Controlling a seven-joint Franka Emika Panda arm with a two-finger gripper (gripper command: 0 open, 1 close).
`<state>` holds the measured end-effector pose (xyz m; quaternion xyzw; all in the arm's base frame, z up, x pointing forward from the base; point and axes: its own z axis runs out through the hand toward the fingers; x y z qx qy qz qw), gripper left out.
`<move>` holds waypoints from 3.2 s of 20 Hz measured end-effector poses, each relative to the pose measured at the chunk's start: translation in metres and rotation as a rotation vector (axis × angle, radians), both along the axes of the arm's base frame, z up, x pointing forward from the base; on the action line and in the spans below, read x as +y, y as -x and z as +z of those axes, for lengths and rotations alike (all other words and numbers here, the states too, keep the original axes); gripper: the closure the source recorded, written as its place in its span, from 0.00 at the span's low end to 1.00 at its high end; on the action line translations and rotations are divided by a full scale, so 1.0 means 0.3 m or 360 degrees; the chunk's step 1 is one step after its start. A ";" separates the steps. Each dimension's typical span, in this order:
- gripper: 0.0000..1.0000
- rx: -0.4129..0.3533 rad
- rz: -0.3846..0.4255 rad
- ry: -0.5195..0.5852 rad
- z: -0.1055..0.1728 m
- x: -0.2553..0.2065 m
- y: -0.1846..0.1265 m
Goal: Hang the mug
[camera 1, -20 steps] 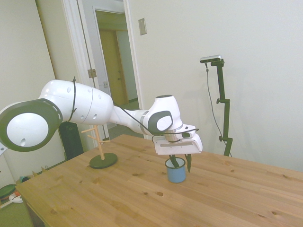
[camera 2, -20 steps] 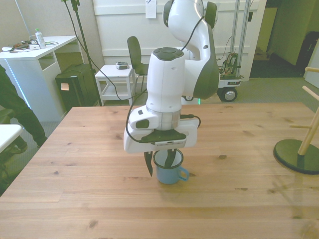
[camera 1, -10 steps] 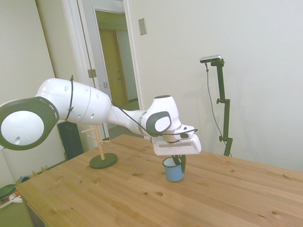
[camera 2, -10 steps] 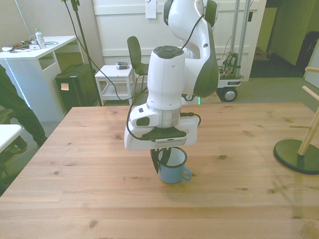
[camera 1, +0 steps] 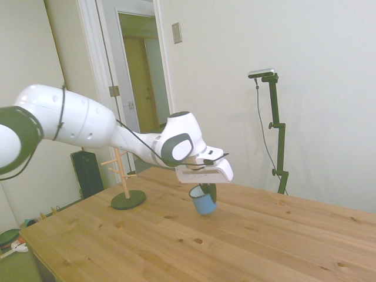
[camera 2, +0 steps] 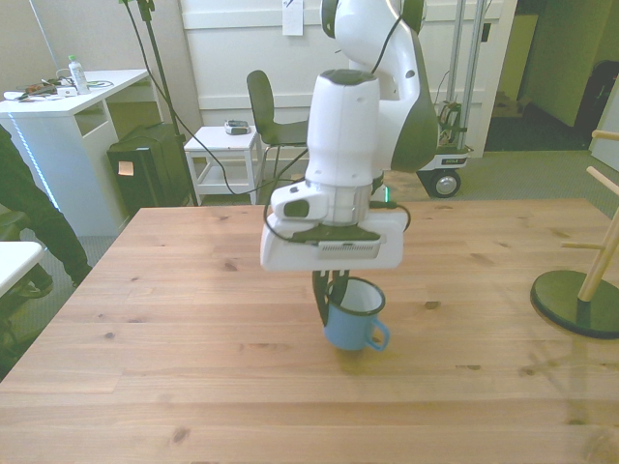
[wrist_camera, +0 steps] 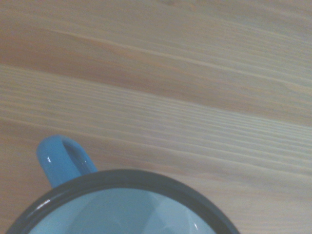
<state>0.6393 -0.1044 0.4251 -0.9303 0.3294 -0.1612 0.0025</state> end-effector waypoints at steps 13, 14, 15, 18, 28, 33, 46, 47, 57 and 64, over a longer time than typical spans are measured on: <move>1.00 -0.0423 -0.0263 -0.0248 0.243 0.319 0.502; 1.00 -0.0446 -0.0263 -0.0258 0.267 0.336 0.511; 1.00 -0.0468 -0.0262 -0.0268 0.289 0.353 0.519; 1.00 -0.0523 -0.0253 -0.0292 0.346 0.404 0.540; 1.00 -0.0700 -0.0214 -0.0355 0.511 0.587 0.569; 1.00 -0.0726 -0.0195 -0.0389 0.493 0.687 0.564; 1.00 -0.0761 -0.0193 -0.0370 0.487 0.795 0.529; 1.00 -0.0756 -0.0187 -0.0363 0.479 0.807 0.524; 1.00 -0.0756 -0.0161 -0.0323 0.444 0.910 0.507; 1.00 -0.0744 -0.0140 -0.0276 0.389 0.985 0.491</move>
